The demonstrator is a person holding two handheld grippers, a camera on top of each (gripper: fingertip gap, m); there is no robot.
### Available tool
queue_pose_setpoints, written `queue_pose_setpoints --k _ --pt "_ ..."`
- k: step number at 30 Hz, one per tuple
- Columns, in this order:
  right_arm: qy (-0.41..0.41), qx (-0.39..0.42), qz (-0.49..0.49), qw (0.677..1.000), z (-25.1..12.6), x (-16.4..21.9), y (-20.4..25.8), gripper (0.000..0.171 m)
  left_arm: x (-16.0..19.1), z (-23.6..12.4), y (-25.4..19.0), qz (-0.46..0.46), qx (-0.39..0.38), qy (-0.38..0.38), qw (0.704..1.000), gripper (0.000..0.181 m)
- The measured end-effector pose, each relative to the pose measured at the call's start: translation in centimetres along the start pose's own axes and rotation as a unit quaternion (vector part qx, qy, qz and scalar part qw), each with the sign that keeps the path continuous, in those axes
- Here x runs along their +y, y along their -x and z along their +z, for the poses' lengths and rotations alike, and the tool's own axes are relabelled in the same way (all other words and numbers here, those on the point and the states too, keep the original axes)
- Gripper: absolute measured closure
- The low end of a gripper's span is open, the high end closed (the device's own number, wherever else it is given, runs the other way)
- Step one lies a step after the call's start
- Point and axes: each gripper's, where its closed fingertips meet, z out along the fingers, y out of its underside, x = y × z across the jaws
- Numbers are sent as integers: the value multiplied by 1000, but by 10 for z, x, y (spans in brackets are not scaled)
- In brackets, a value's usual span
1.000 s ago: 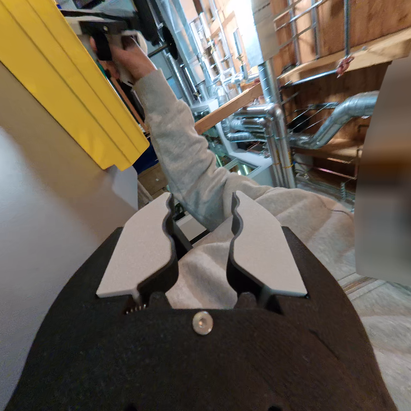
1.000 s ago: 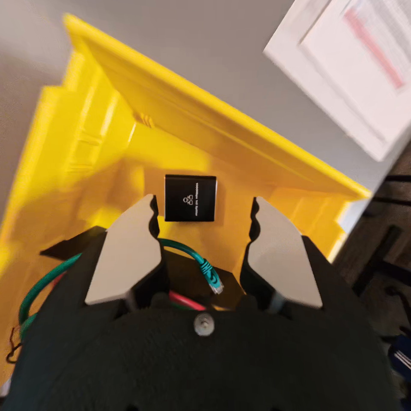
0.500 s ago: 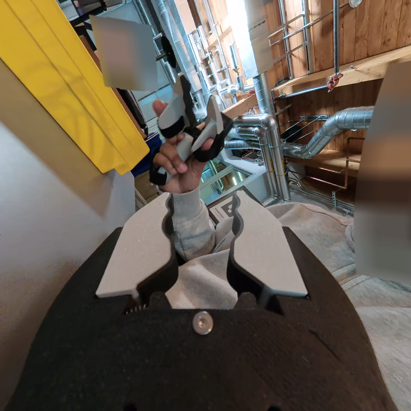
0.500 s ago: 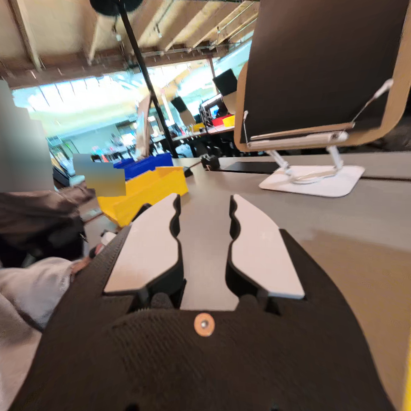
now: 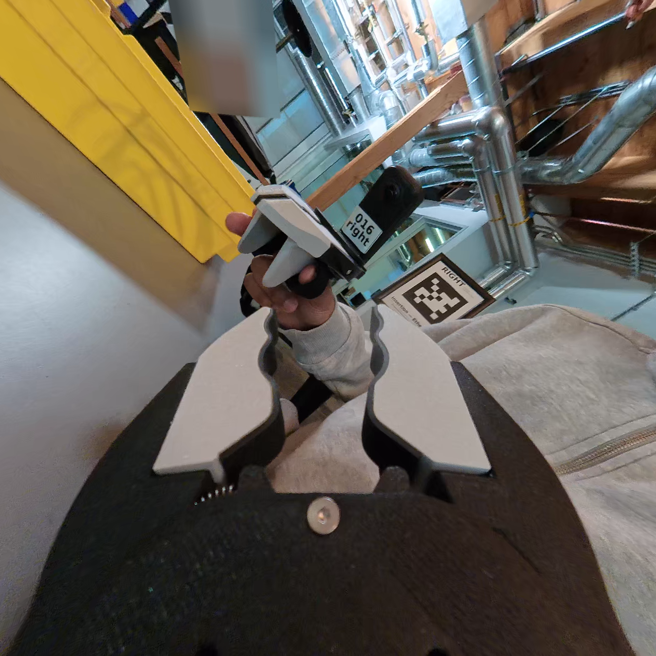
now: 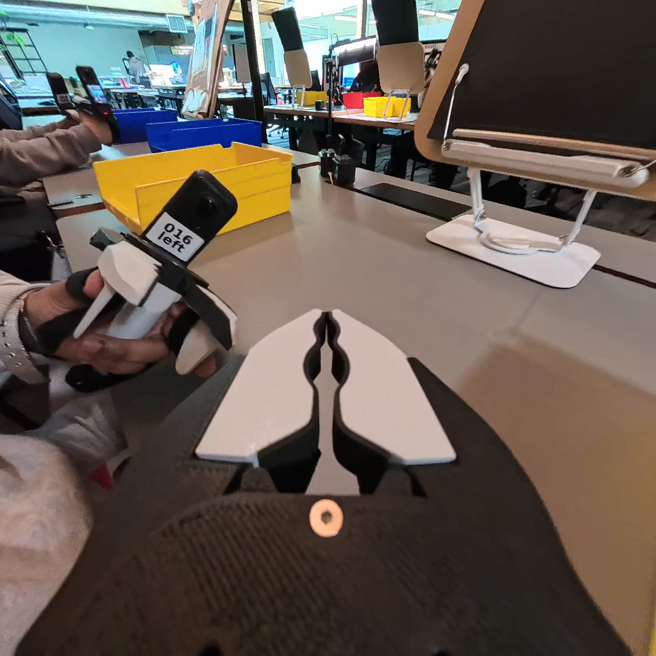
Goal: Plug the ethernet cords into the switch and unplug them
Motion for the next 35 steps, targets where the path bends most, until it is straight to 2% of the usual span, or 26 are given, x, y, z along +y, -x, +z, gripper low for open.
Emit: queue_pose_setpoints --k 3,4,5,7,10,14,17,19,22,25,27,29,32,34,35 --pt "-27 20 -13 999 -11 -10 -13 168 -1 0 7 26 -24 4 999 133" --pt "-39 15 -13 999 -16 -14 -15 162 -2 -1 11 41 -41 8 998 133" --pt "-52 9 -8 999 -22 -17 -18 148 -4 -3 16 59 -60 13 996 133" --pt "-82 33 16 996 -39 -29 -37 131 -8 -10 25 99 -106 22 989 135" --pt "-136 137 14 981 -88 -54 -88 118 -18 -22 26 130 -135 6 982 137" --pt "-174 299 -4 938 -180 -67 -167 108 -30 -33 18 97 -109 -48 988 137" --pt "-99 425 -13 900 -243 -33 -232 77 -33 -36 17 47 -78 -72 993 135" --pt "-97 453 60 884 -270 -5 -260 60 -35 -36 11 15 -45 -91 995 134" --pt "-137 410 204 878 -270 26 -276 44 -36 -32 7 -20 -11 -100 995 133" --pt "-53 429 225 873 -268 70 -293 34 -32 -28 8 -28 -8 -92 995 133" --pt "-3 414 247 876 -266 93 -298 42 -30 -27 6 -25 -7 -89 996 133" --pt "0 376 281 883 -259 97 -295 59 -28 -27 5 -23 -8 -84 996 132" --pt "12 355 292 888 -253 100 -290 96 -27 -28 4 -26 -5 -83 996 132" --pt "30 324 295 898 -243 103 -283 136 -26 -28 3 -28 -1 -81 996 131" --pt "40 324 301 896 -240 106 -283 146 -25 -27 2 -28 0 -79 996 131"
